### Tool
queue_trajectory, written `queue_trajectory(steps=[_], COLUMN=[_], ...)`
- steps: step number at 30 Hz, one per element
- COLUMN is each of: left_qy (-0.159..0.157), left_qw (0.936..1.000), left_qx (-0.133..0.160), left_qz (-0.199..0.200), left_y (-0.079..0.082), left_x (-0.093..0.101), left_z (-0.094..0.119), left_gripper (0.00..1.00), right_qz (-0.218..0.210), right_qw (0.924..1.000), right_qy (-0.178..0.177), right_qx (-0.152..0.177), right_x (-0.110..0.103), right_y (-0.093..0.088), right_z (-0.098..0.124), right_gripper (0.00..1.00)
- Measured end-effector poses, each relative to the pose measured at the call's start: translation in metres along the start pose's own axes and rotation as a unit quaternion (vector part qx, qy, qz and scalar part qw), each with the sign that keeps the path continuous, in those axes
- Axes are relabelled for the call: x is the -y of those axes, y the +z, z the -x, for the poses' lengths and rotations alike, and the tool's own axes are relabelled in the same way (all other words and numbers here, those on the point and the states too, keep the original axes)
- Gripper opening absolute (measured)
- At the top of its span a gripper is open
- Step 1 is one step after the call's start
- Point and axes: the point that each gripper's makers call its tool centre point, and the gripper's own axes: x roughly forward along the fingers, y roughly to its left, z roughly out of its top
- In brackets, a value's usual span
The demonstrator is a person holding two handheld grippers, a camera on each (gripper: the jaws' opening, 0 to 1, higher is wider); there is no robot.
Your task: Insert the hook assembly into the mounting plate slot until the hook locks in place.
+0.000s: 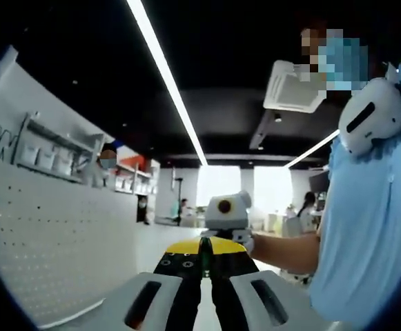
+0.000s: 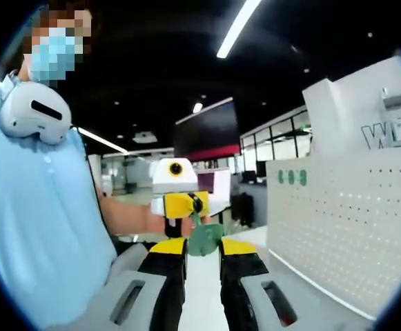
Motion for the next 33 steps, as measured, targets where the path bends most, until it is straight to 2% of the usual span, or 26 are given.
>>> queue_trajectory(steps=[8, 14, 18, 25, 33], left_qy=[-0.005, -0.014, -0.019, -0.027, -0.034], left_qw=[0.9998, 0.997, 0.9903, 0.9851, 0.9837], left_qx=[-0.015, -0.061, -0.113, -0.144, -0.152], left_qz=[-0.011, -0.046, -0.078, -0.09, -0.089], left_y=[-0.004, -0.012, -0.021, -0.028, -0.033], left_x=[0.001, 0.003, 0.003, 0.003, 0.005], left_z=[0.002, 0.005, 0.007, 0.005, 0.002], left_gripper=[0.02, 0.03, 0.04, 0.07, 0.06], right_qz=[0.002, 0.002, 0.002, -0.001, -0.001], right_qw=[1.0, 0.9999, 0.9997, 0.9996, 0.999], right_qy=[0.002, 0.004, 0.005, 0.007, 0.011], right_qx=[-0.003, -0.011, -0.024, -0.029, -0.043], right_x=[-0.001, -0.001, -0.001, -0.001, -0.002], right_y=[-0.001, -0.005, -0.011, -0.012, -0.019], right_z=[0.002, 0.002, 0.001, 0.0, -0.002], right_gripper=[0.15, 0.15, 0.15, 0.15, 0.15])
